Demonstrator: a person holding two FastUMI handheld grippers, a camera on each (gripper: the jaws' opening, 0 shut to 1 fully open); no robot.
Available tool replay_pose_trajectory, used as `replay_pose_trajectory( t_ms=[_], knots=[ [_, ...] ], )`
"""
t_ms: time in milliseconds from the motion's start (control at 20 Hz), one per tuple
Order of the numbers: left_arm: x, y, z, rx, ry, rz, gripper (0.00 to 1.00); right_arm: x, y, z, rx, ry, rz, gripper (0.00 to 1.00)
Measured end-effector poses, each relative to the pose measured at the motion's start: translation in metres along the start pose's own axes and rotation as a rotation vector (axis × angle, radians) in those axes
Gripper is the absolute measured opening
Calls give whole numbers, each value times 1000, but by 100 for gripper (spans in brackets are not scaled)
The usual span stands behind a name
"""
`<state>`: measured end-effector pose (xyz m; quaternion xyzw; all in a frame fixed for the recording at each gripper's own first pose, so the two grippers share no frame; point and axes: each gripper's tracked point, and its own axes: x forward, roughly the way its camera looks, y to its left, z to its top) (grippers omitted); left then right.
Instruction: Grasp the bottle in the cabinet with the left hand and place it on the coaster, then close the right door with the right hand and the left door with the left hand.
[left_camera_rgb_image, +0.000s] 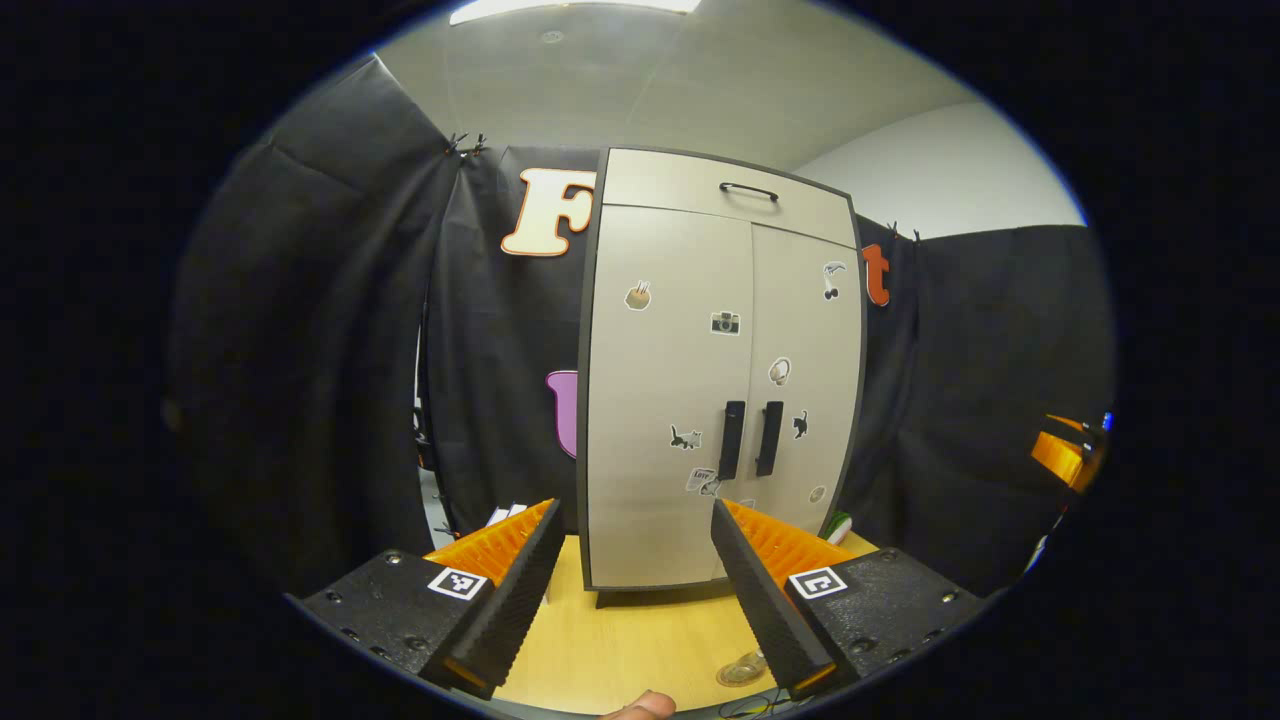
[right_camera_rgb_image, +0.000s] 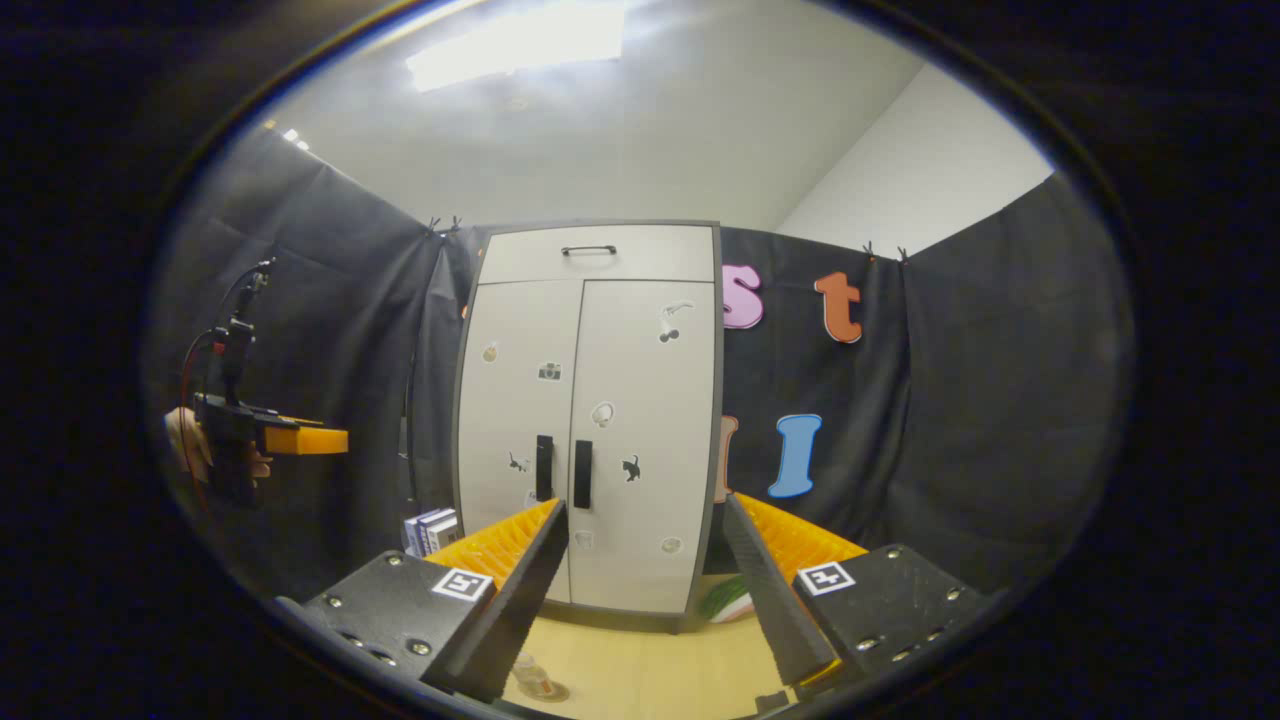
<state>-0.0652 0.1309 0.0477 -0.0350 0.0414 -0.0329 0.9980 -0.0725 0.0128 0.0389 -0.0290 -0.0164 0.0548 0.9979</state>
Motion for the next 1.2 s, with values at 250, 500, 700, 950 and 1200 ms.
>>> replay_pose_trajectory(
  t_ms=[250,500,700,950,1200],
  knots=[
    [3,1,0,0,-5,-2,94,0,1,-3,-5,12,-2,95],
    [7,2,-3,-9,0,-3,94,8,3,-1,1,11,3,95],
    [5,8,-7,0,13,8,94,11,4,-5,-13,18,2,95],
    [-4,12,1,15,-3,27,94,2,0,-3,-4,19,-10,95],
    [-14,19,3,7,13,51,94,-5,-11,8,20,10,-44,95]
  ],
)
